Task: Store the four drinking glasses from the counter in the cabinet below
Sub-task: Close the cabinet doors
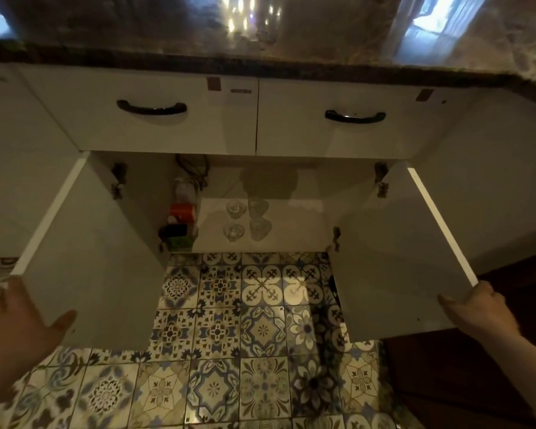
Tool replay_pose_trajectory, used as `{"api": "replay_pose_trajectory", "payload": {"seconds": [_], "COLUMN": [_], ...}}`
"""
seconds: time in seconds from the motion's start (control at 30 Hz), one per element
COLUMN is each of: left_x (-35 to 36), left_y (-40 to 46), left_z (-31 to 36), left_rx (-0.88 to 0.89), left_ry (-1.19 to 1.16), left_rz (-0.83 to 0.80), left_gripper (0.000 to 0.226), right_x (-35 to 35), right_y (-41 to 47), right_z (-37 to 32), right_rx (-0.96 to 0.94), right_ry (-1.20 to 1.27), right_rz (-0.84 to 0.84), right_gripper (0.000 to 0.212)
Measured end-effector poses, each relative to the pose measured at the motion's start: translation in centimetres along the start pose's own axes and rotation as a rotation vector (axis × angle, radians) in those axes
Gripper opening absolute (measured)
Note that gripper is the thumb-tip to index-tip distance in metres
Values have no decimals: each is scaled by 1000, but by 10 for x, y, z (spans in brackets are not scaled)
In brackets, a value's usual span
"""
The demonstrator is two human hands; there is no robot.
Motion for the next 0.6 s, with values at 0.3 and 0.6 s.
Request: {"api": "replay_pose_trajectory", "payload": {"seconds": [0.3, 0.6], "left_x": [-5, 17], "left_y": [-60, -92], "left_z": [82, 197], "left_rx": [7, 151], "left_ry": [5, -224], "left_rz": [-69, -235], "left_gripper": [96, 89], "right_x": [35, 77], "right_y": [-58, -119], "right_z": [-45, -146], "right_rx": [-33, -193], "right_ry": [160, 371], "right_rz": [31, -107], "right_gripper": [82, 84]}}
Point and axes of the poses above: each hand's wrist, its own y-axis towards the middle knuckle, its own x-axis out of the palm, z = x × y, the point moved 3 cm from there along y, towards the middle knuckle, and after that the axes turned 8 degrees about -z, right-handed, at the moved point
